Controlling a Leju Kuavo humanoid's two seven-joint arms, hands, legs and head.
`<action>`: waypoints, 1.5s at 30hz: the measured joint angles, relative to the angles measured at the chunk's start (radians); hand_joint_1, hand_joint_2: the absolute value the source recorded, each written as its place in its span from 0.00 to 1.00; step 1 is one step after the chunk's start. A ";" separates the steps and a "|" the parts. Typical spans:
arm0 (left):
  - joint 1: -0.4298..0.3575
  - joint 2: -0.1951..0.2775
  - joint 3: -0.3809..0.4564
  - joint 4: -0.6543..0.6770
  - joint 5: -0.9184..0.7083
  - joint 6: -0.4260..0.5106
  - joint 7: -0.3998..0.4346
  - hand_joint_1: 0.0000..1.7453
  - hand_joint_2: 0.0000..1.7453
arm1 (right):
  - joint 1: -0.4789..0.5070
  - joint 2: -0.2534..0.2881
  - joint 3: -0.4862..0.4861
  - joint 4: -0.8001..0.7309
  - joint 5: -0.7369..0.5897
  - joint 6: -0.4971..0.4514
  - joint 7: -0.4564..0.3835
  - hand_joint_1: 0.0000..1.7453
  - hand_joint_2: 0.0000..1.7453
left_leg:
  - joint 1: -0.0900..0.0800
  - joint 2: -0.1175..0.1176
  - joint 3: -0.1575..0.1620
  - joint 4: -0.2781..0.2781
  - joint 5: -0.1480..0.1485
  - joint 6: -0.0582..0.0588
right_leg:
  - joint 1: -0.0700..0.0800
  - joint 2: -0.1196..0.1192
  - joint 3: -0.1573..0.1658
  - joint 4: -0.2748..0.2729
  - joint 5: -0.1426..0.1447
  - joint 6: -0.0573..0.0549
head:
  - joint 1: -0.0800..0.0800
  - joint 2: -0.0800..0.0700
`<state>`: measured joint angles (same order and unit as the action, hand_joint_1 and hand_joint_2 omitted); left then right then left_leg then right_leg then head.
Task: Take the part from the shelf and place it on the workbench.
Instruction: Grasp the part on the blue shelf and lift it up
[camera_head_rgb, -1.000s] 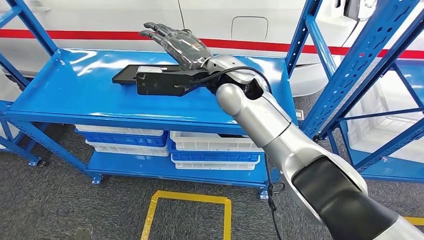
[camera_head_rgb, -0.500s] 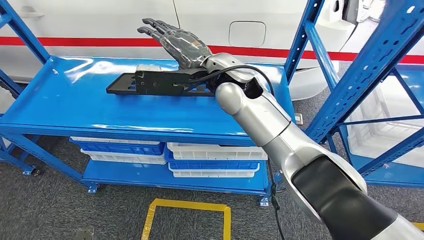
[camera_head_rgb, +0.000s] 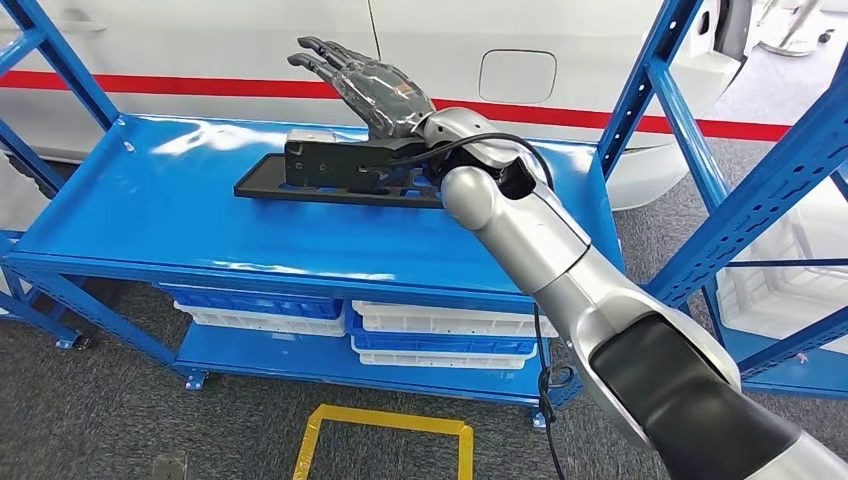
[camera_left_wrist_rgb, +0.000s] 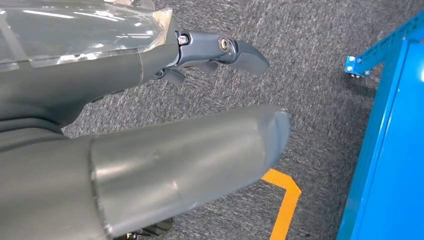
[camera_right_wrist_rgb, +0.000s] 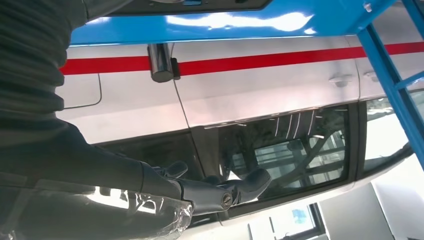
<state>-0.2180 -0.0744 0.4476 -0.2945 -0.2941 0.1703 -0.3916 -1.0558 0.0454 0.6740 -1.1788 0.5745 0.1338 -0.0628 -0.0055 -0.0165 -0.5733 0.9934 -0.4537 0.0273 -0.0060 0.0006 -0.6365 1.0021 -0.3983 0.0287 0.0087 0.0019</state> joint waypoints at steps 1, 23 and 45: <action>0.000 0.000 -0.001 0.000 0.000 0.000 0.000 0.00 0.00 | 0.000 -0.001 0.000 -0.001 0.000 0.000 0.000 0.00 1.00 | 0.000 0.000 0.001 0.001 -0.005 -0.005 | 0.002 0.000 0.004 -0.004 0.000 -0.007 | 0.000 0.000; 0.003 0.000 -0.012 0.000 0.000 0.005 0.005 0.00 0.00 | 0.011 -0.008 -0.022 -0.024 -0.006 -0.010 0.007 0.00 1.00 | 0.018 0.014 -0.046 0.000 0.047 0.009 | -0.006 0.004 -0.059 0.231 -0.161 -0.007 | 0.003 0.000; 0.006 -0.002 -0.019 0.000 0.009 0.010 0.011 0.00 0.00 | 0.038 -0.032 -0.071 -0.073 -0.024 -0.029 -0.009 0.00 1.00 | 0.007 0.009 -0.012 0.001 0.008 -0.004 | 0.004 0.010 0.013 -0.006 -0.010 -0.008 | 0.002 0.000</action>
<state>-0.2121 -0.0768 0.4288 -0.2941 -0.2850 0.1805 -0.3803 -1.0178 0.0134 0.6027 -1.2515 0.5508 0.1047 -0.0717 0.0018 -0.0072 -0.5855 0.9943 -0.4453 0.0235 -0.0016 0.0103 -0.6231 0.9957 -0.4083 0.0203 0.0103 0.0019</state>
